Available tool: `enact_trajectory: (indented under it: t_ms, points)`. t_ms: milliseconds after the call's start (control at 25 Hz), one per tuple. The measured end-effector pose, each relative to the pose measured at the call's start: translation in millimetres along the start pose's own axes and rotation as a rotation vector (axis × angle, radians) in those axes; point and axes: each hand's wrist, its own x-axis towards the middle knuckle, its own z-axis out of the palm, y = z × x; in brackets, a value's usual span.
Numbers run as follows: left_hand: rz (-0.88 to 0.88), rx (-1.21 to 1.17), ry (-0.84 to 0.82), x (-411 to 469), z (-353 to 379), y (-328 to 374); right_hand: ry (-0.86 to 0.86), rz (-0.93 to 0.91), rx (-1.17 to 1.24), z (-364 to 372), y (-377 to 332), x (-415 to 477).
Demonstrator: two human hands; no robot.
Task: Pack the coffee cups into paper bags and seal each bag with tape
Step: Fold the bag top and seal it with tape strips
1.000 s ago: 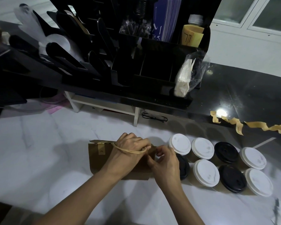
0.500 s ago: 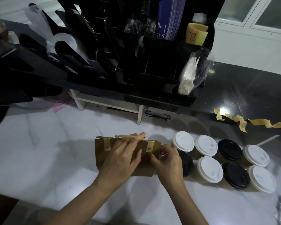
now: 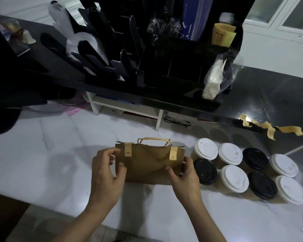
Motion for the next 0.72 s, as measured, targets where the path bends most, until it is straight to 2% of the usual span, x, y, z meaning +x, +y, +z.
enact_trajectory:
  t_ms: [80, 200, 360, 440, 720]
  points:
    - [-0.084, 0.000, -0.025, -2, -2, -10, 0.001, 0.026, 0.008, 5, 5, -2]
    - [-0.106, -0.038, -0.085, -4, -3, -18, 0.039, 0.020, 0.028, 7, 9, -5]
    - [-0.131, -0.101, -0.141, -1, -5, -21, 0.128, 0.011, 0.251, -2, -2, -2]
    - [-0.154, -0.127, -0.162, 1, -5, -25, 0.137, 0.026, 0.279, -9, -10, 5]
    - [-0.182, -0.161, -0.215, 0, -4, -24, -0.064, 0.109, 0.495, -13, -14, 17]
